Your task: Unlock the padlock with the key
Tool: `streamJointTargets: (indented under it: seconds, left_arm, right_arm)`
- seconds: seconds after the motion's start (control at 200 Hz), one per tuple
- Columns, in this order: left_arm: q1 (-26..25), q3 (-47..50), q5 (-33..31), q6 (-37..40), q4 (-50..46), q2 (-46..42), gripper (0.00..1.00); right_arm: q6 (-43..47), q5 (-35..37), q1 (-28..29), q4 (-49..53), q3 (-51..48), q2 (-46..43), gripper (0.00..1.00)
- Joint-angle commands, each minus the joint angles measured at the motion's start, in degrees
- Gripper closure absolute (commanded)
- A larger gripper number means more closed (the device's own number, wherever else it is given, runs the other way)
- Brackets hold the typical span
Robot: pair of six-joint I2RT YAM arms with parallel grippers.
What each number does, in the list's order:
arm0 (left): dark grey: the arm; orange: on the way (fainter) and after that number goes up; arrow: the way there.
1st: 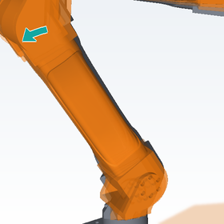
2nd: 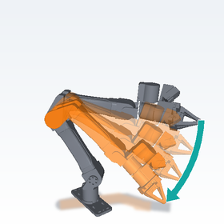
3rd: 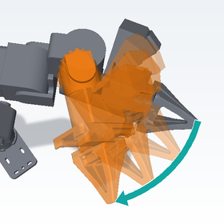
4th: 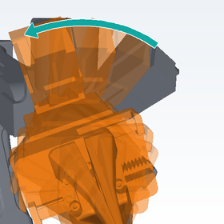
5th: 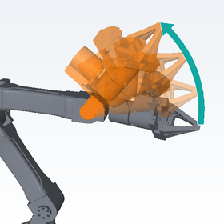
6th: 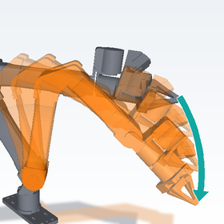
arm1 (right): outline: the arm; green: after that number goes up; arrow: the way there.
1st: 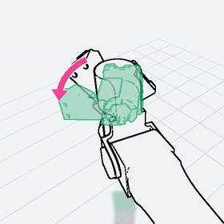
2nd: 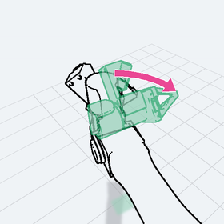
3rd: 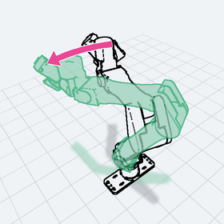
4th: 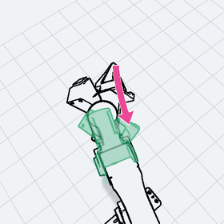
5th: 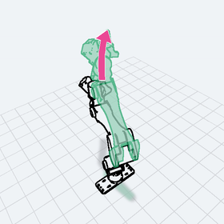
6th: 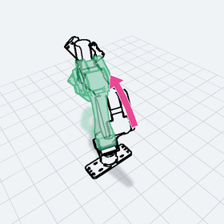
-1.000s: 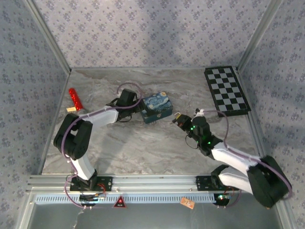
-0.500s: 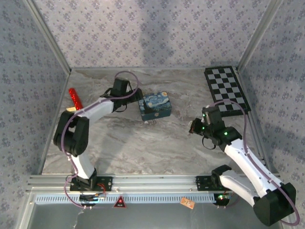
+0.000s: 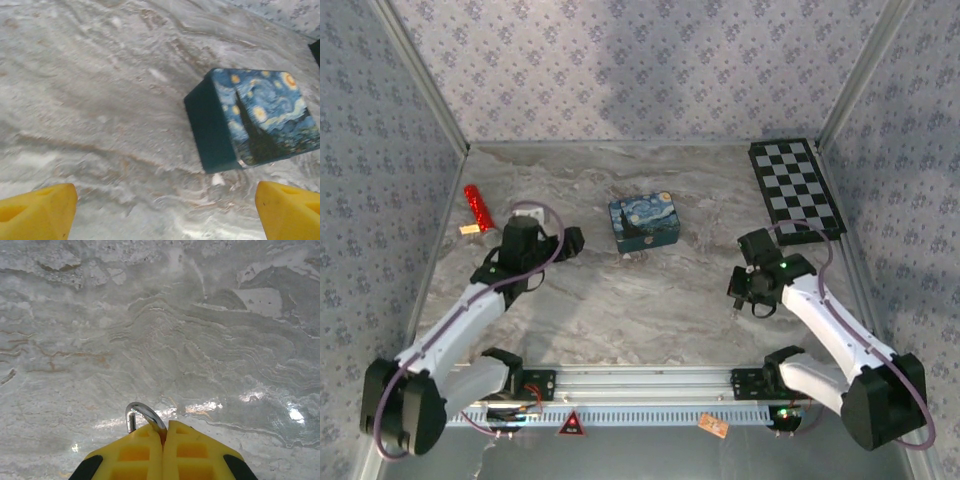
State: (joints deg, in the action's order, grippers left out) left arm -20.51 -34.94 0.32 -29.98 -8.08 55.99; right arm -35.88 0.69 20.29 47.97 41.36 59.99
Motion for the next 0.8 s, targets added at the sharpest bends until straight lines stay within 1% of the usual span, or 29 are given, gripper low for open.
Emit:
streamJointTargets:
  seconds: [0.0, 0.115, 0.26, 0.405, 0.435, 0.795]
  left_arm:
    - [1.25, 2.76, -1.7, 0.8, 0.61, -5.19, 0.08]
    - [2.03, 4.56, -2.24, 1.06, 0.18, -7.41, 0.07]
    - [2.82, 5.3, -1.7, 1.61, -1.38, -8.47, 0.06]
    - [3.33, 6.18, -1.46, 2.18, -1.76, -9.61, 0.03]
    - [3.46, 6.26, -1.37, 2.33, -1.83, -9.79, 0.02]
    - [4.04, 6.41, -0.5, 2.9, -1.59, -10.62, 0.0]
  right_arm:
    - [1.06, -0.5, -1.23, -1.67, 1.26, 2.24, 1.0]
    - [1.03, -0.58, -1.88, -5.04, 1.09, 6.03, 1.0]
    - [0.33, -3.16, -2.9, -10.51, -0.9, 8.01, 1.0]
    - [1.96, -4.37, -3.75, -13.26, -1.01, 12.63, 1.0]
    - [2.02, -4.61, -3.85, -15.35, -1.19, 13.33, 1.0]
    - [3.62, -10.05, -6.07, -24.34, -1.89, 23.16, 1.0]
